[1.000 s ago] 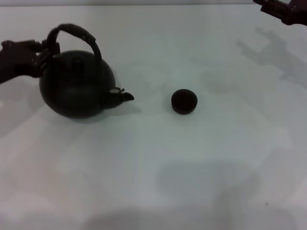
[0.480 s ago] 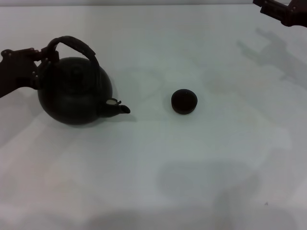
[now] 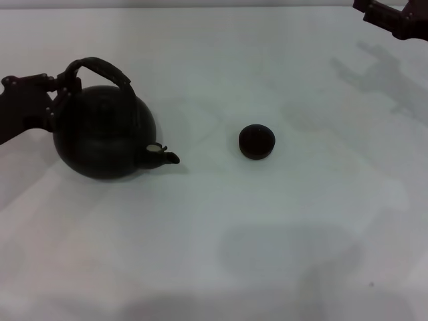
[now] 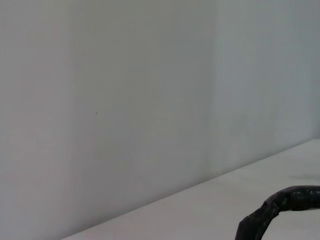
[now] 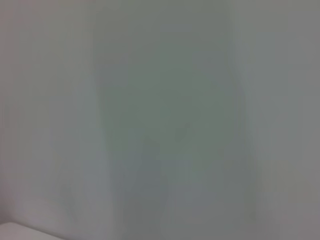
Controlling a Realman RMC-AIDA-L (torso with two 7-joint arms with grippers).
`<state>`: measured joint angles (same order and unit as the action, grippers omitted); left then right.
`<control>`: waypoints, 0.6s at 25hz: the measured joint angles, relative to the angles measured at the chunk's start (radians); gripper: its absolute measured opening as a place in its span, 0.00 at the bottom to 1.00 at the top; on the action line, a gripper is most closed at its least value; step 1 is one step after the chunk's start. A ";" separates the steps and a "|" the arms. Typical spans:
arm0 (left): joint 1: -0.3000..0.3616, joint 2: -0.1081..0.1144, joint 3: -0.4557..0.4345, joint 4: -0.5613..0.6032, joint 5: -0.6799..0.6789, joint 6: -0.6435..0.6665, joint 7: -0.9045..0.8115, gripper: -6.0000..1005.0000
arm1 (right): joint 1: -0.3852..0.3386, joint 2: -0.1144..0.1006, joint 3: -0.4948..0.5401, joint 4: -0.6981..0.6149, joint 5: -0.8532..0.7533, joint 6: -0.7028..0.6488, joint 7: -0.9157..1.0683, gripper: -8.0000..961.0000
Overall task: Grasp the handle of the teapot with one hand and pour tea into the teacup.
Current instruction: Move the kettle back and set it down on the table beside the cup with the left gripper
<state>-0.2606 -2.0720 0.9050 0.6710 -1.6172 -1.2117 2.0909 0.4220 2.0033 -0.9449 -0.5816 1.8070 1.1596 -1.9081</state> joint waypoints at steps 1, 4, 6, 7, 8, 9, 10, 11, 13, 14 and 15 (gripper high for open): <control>0.000 -0.001 0.000 0.000 0.000 0.002 0.001 0.14 | 0.000 0.000 0.000 0.000 0.000 0.000 0.000 0.88; 0.000 -0.001 -0.006 -0.001 0.000 0.004 -0.002 0.14 | -0.002 0.000 0.000 0.000 0.000 0.000 0.000 0.88; 0.000 -0.002 -0.018 -0.001 -0.004 0.005 -0.003 0.14 | -0.003 0.000 0.000 0.000 0.000 0.000 0.000 0.88; 0.000 -0.002 -0.022 -0.001 -0.007 0.005 -0.003 0.14 | -0.003 0.000 0.000 0.000 0.000 0.000 0.000 0.88; 0.001 -0.002 -0.025 -0.002 -0.009 0.005 -0.003 0.14 | -0.004 0.000 0.000 0.000 0.000 0.000 0.000 0.88; 0.002 -0.002 -0.026 -0.002 -0.009 0.005 -0.001 0.13 | -0.004 0.000 0.000 0.000 0.000 0.000 0.000 0.88; 0.002 -0.002 -0.026 -0.002 -0.009 0.005 -0.001 0.14 | -0.004 0.000 0.000 0.000 0.000 0.000 0.000 0.88; 0.002 -0.002 -0.026 -0.002 -0.010 0.005 0.000 0.15 | -0.004 0.000 0.000 0.000 0.000 0.000 0.000 0.88; 0.002 -0.002 -0.026 -0.002 -0.010 0.007 0.001 0.16 | -0.005 0.000 0.000 0.000 0.000 0.000 0.000 0.88; 0.002 -0.002 -0.026 -0.003 -0.010 0.011 0.001 0.17 | -0.005 0.000 0.000 0.000 0.000 0.000 0.000 0.88; 0.002 -0.002 -0.026 -0.003 -0.010 0.015 0.001 0.18 | -0.005 0.000 0.000 0.000 0.000 -0.001 0.000 0.88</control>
<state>-0.2583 -2.0737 0.8788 0.6680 -1.6269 -1.1971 2.0922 0.4170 2.0033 -0.9449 -0.5813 1.8069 1.1591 -1.9080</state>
